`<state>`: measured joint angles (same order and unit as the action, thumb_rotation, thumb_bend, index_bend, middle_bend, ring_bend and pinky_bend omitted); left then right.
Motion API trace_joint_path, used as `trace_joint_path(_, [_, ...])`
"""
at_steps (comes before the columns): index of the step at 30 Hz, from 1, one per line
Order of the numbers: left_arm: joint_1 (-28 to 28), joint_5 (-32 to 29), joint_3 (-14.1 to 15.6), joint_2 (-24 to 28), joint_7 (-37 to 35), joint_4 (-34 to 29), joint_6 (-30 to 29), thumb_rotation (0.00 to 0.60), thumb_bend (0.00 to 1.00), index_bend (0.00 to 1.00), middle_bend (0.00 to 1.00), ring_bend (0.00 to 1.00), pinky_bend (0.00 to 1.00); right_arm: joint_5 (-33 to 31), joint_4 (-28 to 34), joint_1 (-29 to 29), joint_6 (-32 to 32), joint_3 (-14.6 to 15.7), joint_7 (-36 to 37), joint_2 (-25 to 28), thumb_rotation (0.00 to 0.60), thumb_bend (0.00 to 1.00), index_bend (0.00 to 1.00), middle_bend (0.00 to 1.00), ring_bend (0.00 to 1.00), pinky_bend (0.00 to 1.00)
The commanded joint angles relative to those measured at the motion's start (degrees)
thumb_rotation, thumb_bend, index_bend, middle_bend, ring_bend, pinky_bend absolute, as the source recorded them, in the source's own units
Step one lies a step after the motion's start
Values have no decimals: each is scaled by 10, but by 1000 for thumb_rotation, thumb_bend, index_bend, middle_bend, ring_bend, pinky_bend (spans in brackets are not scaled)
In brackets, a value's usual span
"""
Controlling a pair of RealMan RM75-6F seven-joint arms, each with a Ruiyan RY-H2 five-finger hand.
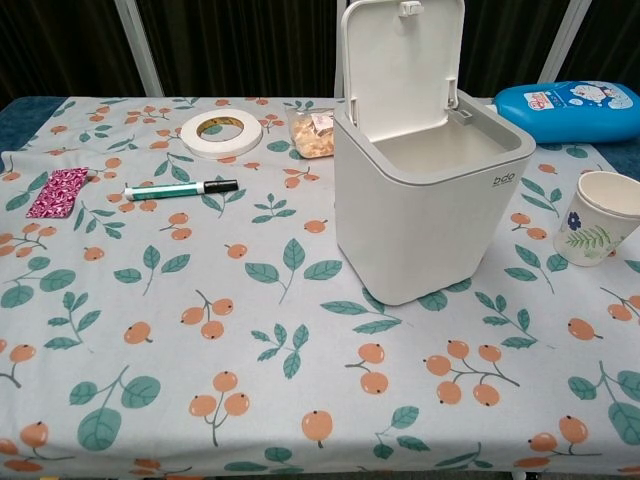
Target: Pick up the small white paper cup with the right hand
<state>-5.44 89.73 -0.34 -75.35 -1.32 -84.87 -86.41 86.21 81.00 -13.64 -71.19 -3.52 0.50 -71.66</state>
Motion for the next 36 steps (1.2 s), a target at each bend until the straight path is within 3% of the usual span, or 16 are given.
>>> trace_joint_path(1, [0,0,1,0,-1,1,0,600,238,177,170,81,115,-8,-5,-29,35,-9,-10,-16,600,71,0,0,0,2])
trace_joint_path(12, [0,-1,0,-2,-4,7,0,600,238,177,170,81,115,-24,-11,-80,97,-14,-47,-55,600,85,0,0,0,126])
trace_joint_path(19, [2,0,0,-2,-8,11,-3,600,238,177,170,81,115,-39,-16,-89,106,-13,-64,-70,600,196,6,49,13,264])
trace_joint_path(27, [1,2,-1,-1,-8,9,-3,600,237,177,170,81,115,-41,-22,-86,87,-10,-70,-77,600,285,167,197,169,400])
trace_joint_path(31, [0,2,-1,0,-7,7,-3,600,238,177,170,81,115,-37,-27,-86,79,-9,-62,-78,600,309,277,278,235,430])
trace_joint_path(36, [0,1,-1,0,-6,6,-3,600,238,177,171,81,115,-32,-33,-85,68,-7,-52,-79,600,336,344,330,288,469])
